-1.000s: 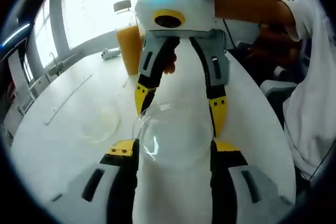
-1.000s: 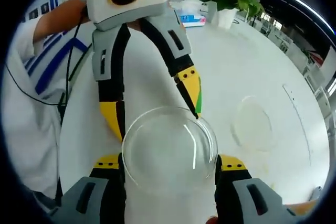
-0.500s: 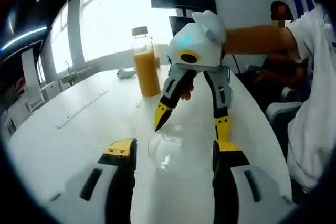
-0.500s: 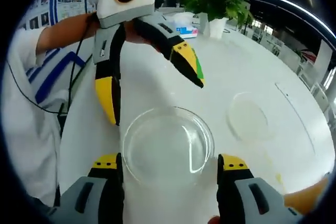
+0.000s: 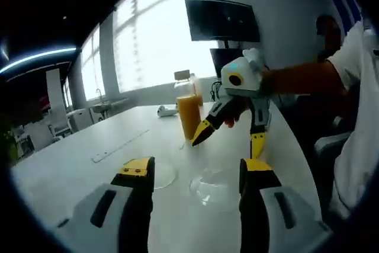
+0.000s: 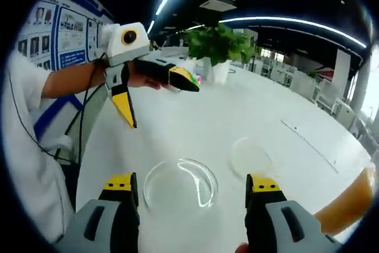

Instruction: Open the Petri dish lid, place the lid on the table, pour the liquid culture medium into the Petri dish, pick up the Petri dish lid from the table, and close the Petri dish

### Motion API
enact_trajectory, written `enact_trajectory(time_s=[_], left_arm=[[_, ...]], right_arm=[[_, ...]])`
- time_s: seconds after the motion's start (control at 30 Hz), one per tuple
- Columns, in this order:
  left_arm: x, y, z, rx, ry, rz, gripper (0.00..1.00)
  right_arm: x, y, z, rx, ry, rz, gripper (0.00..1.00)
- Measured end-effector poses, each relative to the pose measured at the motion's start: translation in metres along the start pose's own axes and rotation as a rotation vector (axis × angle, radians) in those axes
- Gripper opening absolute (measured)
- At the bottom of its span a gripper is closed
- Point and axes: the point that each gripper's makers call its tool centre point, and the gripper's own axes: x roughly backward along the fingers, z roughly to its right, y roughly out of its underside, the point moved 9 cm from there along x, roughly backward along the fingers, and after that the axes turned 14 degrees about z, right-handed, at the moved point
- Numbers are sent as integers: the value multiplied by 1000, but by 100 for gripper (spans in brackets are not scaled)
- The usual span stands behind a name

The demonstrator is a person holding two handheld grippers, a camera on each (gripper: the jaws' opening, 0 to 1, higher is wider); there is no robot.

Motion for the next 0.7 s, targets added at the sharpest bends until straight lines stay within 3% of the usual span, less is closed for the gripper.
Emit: enact_trajectory(time_s=[0.1,0.23,0.3,0.4,0.6,0.7], left_arm=[[8,-2,-2,-63,-101,-18,47],[18,-6,-1,-77,-173,23,47],[25,-5,-3,-155,-236,17,47],[36,-4,-2,-101,-310,78,47],[61,-5,-10,-113,-467,118,47],[74,-5,-14,-111,-513,128,47]], right_arm=[[14,-12,1,-25,52,92,69],[32,-23,5,-16,154,215,72],[40,-25,6,-27,210,280,71],[57,-25,7,-61,309,374,71],[96,-19,22,-12,540,439,74],[120,-18,24,-1,644,477,74]])
